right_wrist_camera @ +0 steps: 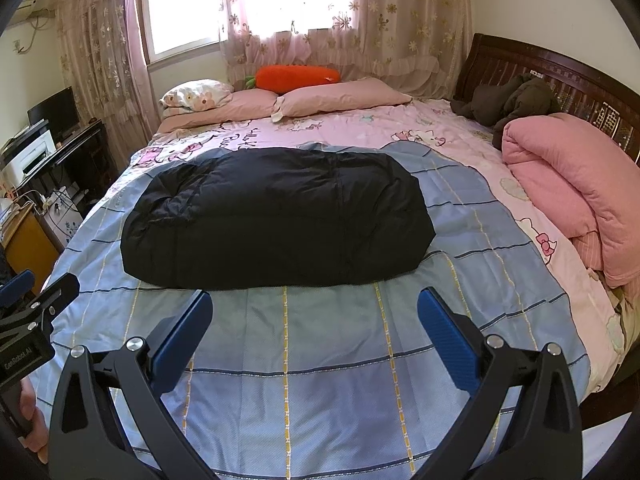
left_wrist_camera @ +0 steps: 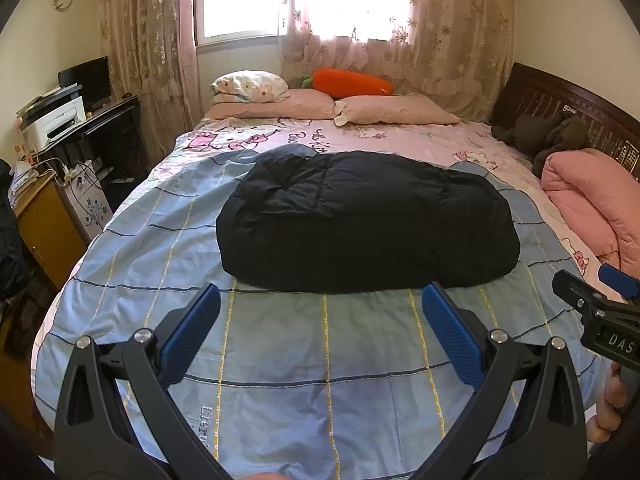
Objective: Fold large clothes
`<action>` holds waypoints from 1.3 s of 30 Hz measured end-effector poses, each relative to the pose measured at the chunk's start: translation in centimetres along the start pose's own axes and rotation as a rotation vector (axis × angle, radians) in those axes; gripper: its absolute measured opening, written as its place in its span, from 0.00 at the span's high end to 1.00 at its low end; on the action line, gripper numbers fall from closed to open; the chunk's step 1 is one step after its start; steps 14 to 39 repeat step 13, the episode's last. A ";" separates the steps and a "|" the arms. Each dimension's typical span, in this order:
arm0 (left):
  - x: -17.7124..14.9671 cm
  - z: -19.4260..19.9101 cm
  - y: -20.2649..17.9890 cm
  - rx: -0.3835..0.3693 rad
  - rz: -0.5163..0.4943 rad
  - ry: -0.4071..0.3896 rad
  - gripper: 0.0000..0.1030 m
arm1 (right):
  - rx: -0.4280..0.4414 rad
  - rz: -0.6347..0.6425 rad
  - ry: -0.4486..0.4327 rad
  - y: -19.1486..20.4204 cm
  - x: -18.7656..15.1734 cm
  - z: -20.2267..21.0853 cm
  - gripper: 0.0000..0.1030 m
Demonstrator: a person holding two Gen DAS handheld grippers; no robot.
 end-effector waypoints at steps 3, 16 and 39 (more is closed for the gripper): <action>0.0 0.0 -0.1 0.001 -0.004 -0.002 0.02 | 0.000 0.001 0.001 0.0 0.0 0.0 0.01; 0.1 -0.4 0.3 -0.021 0.040 0.024 0.02 | 0.006 0.000 0.005 -0.1 0.0 -0.1 0.01; 0.1 -0.4 0.3 -0.021 0.040 0.024 0.02 | 0.006 0.000 0.005 -0.1 0.0 -0.1 0.01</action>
Point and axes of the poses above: each gripper's, at about its wrist camera, not at the fingertips, and z roughly against the way its jaws point, y to its left, x to its top, the point moved 2 cm from there along -z, roughly the way its jaws point, and after that the axes turned 7 degrees about z, right-handed, at the moved point
